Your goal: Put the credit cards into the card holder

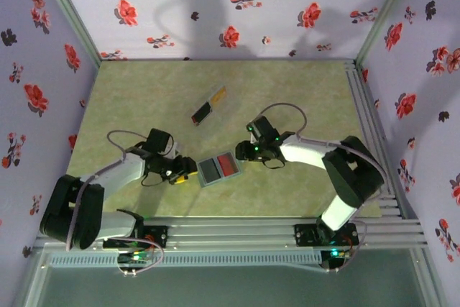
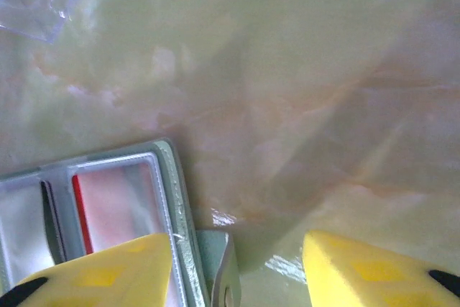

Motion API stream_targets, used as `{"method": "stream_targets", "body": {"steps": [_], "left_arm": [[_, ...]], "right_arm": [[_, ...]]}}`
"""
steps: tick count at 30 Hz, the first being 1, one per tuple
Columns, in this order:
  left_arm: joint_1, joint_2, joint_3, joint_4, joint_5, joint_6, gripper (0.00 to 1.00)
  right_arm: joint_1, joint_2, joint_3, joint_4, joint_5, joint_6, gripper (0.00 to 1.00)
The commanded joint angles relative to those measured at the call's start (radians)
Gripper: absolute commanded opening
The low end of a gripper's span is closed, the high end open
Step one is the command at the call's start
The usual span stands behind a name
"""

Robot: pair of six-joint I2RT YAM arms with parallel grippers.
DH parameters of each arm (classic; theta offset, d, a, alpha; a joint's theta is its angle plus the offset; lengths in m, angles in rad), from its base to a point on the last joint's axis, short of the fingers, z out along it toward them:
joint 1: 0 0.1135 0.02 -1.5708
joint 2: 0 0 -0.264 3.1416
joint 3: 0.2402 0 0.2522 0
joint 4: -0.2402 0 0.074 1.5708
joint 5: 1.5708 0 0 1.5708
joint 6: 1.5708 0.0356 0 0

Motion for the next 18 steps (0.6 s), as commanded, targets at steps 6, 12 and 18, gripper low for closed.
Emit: {"method": "stream_targets", "body": {"steps": [6,12,18], "left_arm": [[-0.009,0.083,0.059,0.041,0.004,0.032,0.54],[-0.014,0.146,0.074,0.087,-0.010,0.050,0.53],[-0.032,0.077,0.077,0.126,0.053,0.015,0.50]], "right_arm": [[0.003,0.042,0.040,0.062,-0.151,-0.057,0.11],[0.042,0.030,0.003,0.081,-0.203,-0.038,0.08],[0.081,0.015,-0.038,0.126,-0.202,0.003,0.09]]}}
